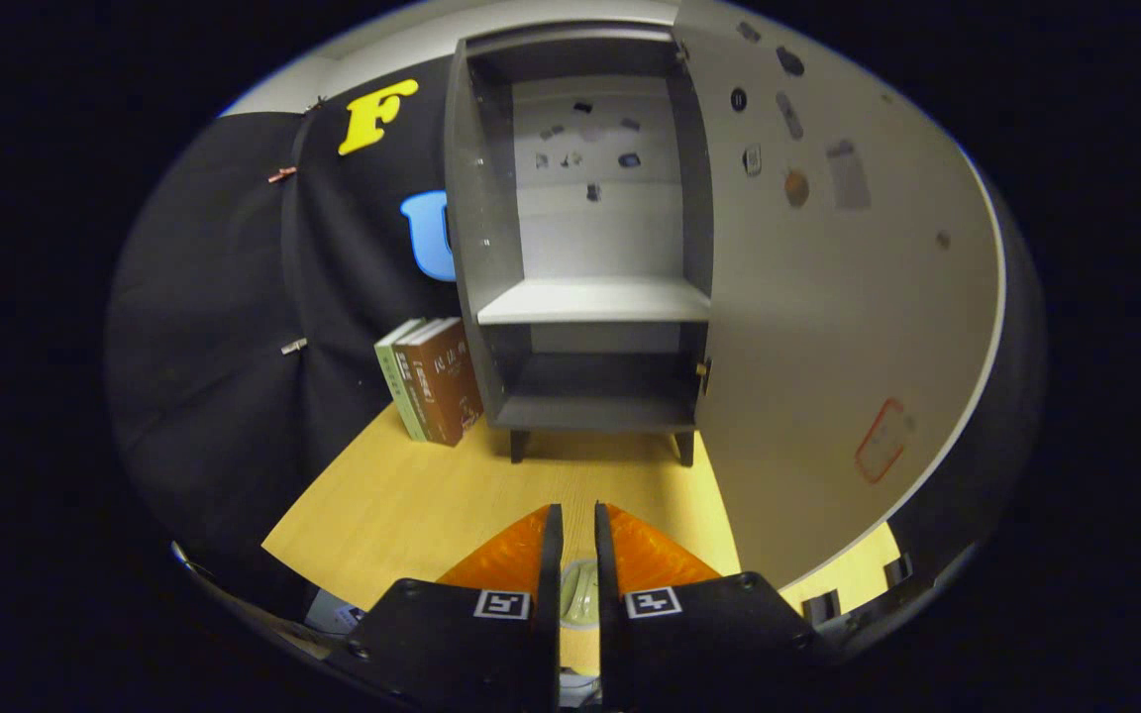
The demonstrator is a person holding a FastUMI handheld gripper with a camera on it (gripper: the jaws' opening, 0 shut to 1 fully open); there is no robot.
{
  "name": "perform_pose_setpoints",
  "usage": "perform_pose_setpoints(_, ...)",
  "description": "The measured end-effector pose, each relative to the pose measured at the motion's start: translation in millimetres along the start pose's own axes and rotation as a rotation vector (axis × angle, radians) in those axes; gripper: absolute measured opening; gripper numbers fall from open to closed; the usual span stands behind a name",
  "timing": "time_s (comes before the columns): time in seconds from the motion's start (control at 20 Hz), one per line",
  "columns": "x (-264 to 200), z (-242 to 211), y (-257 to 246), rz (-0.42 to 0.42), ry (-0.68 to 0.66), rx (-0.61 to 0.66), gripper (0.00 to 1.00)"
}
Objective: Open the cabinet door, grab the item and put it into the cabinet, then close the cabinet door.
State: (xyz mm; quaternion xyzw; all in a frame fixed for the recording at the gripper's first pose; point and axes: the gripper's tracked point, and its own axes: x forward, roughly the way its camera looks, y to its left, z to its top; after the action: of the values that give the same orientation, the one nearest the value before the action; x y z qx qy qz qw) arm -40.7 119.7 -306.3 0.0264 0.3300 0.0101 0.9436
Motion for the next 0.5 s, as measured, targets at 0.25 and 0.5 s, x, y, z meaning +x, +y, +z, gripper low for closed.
perform_pose_setpoints(0.25,47,-72,-9,-0.019,0.201,0.020,0.26)
perform_pose_setpoints(0.5,96,-116,-10,-0.024,0.334,0.020,0.43)
